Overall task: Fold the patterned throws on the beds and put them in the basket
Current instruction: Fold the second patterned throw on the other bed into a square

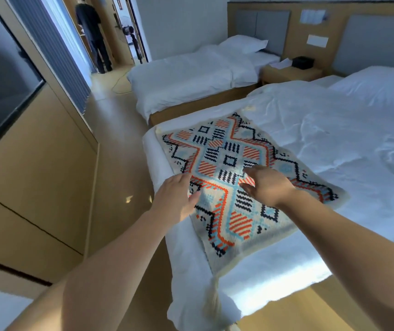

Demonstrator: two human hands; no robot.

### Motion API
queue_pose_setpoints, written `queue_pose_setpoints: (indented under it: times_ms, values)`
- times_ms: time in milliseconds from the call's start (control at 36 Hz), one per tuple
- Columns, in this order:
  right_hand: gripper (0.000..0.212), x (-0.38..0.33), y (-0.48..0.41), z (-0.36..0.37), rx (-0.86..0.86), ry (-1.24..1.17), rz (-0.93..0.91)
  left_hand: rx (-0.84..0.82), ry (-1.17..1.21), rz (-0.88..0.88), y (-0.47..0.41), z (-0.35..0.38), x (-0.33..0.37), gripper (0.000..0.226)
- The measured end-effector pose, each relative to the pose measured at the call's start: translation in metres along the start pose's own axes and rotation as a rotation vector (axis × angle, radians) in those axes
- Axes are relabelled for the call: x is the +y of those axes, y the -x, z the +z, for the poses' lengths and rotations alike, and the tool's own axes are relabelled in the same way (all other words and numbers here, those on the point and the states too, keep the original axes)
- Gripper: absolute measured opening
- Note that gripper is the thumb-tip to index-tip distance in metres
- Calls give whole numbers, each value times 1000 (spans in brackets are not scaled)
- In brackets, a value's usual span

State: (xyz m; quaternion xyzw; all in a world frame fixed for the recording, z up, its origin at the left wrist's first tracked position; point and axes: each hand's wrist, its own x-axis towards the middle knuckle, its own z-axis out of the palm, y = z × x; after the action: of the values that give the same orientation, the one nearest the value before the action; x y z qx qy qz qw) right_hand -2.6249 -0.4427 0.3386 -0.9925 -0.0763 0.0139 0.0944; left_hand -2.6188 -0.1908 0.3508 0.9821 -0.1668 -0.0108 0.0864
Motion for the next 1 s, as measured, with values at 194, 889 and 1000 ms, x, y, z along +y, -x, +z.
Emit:
queue_pose_setpoints:
  times_ms: [194,889,1000]
  values:
    - [45,8,-67,0,22,-39,44,-6,6,44,-72,-9,-43,63]
    - [49,-102,-192,61,-62,-34,785,-249,15,626,-312,23,-191,64]
    - [45,-122,-195,63,-60,-31,859,-267,15,711,-333,18,-200,62]
